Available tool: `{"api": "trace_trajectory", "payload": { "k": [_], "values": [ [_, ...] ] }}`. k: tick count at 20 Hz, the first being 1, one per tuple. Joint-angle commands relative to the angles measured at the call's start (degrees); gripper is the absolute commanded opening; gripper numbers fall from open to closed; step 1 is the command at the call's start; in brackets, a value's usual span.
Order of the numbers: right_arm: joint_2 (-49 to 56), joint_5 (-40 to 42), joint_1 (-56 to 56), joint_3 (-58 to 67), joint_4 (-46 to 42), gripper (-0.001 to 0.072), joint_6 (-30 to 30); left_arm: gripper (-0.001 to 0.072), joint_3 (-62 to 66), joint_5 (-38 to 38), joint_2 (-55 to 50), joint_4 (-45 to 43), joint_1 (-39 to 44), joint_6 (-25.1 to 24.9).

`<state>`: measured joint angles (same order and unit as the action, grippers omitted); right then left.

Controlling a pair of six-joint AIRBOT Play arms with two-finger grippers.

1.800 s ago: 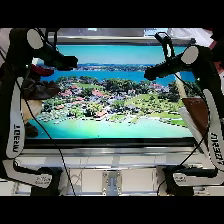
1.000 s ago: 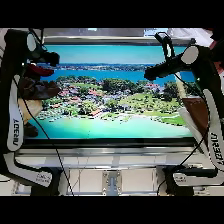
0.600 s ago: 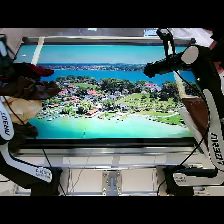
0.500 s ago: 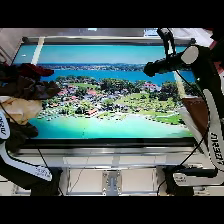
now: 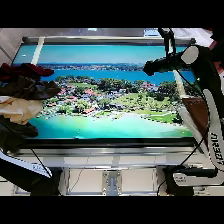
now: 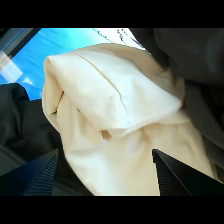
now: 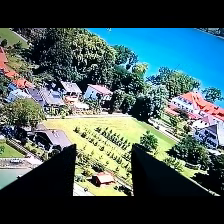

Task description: Fold the shirts.

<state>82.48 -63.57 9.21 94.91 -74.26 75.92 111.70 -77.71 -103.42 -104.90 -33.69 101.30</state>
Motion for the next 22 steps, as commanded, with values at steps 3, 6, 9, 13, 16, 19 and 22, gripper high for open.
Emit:
{"api": "trace_trajectory", "payload": {
  "k": [3,6,9,13,16,19,22],
  "values": [
    [0.02,0.0,0.07,0.04,0.13,0.042,4.22,0.0707,0.07,3.82,-5.81,0.35,-0.92,2.29],
    [0.0,0.07,0.07,0.04,0.13,0.0419,4.24,0.0707,0.07,5.35,-7.74,0.28,-0.94,2.45],
    [0.0,0.07,0.07,0.04,0.59,0.0419,4.24,0.0703,0.07,6.4,-9.35,-0.13,-0.96,2.43],
    [0.0,0.11,0.07,0.04,1.62,0.0411,4.24,0.0018,0.15,9.86,-9.92,0.09,-0.9,2.14],
    [0.02,0.81,0.07,0.04,1.62,0.0411,4.24,0.001,0.15,7.78,-9.6,1.66,-0.87,-0.02],
    [0.02,2.16,0.07,0.04,1.55,0.0411,4.22,0.001,0.17,3.96,-7.82,7.91,-0.85,-1.05],
    [0.02,2.95,0.07,0.04,1.18,0.0411,4.2,0.001,1.27,1.46,-4.76,20.57,-0.39,-1.07]
  ]
}}
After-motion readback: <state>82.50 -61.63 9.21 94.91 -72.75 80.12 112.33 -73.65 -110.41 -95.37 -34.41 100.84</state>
